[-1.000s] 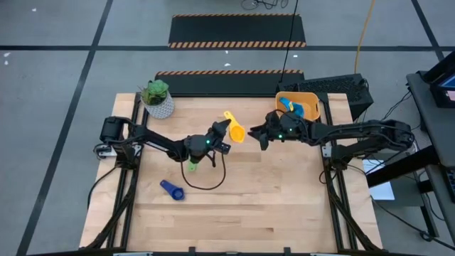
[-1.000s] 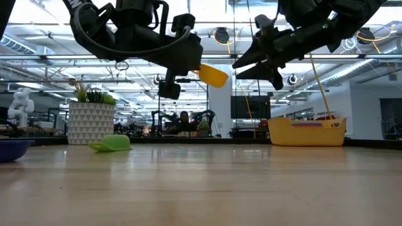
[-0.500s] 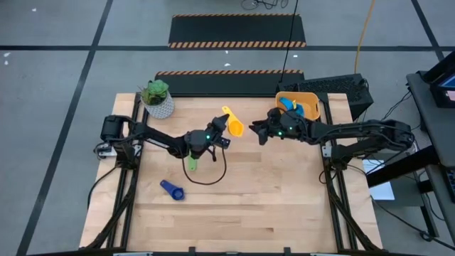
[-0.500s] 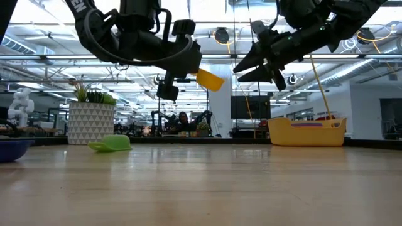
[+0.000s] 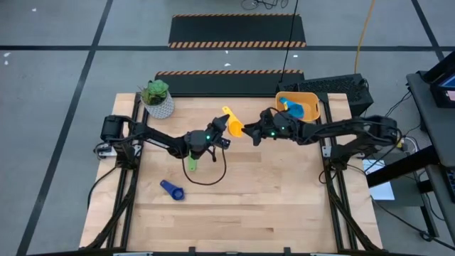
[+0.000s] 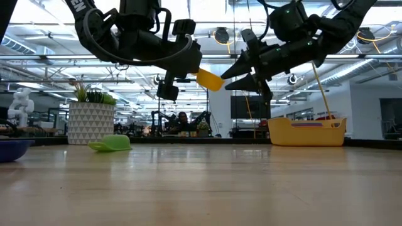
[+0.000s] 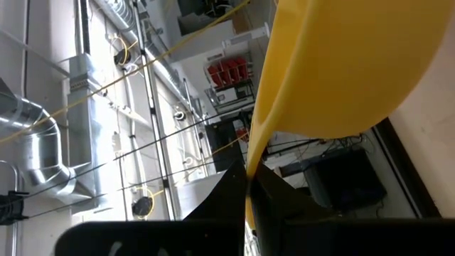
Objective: Nest measuring cups in basket
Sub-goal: Stack the yellow measuring cup on top of the light blue measuring cup into the bin
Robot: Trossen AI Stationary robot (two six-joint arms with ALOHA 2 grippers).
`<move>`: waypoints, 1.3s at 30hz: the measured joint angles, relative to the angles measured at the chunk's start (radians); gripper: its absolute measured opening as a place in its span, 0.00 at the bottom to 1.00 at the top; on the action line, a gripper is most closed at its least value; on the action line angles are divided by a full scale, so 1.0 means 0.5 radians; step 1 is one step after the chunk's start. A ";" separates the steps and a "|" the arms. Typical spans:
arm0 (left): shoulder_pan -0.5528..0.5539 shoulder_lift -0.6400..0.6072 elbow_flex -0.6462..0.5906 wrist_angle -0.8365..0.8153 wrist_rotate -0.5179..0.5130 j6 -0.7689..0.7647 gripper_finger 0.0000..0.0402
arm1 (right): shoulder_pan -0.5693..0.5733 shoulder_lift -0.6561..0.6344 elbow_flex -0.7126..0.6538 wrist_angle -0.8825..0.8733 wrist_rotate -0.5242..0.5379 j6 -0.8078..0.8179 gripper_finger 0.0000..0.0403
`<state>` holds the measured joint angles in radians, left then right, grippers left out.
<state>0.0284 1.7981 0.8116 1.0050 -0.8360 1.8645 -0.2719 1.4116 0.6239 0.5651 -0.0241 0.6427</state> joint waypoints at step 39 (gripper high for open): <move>-0.019 0.000 -0.001 -0.031 0.190 -0.178 0.18 | -0.105 0.134 0.006 0.178 -0.004 -0.256 0.01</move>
<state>0.0189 1.7981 0.8112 0.9897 -0.7408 1.7756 -0.3243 1.4786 0.6270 0.6539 -0.0259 0.5147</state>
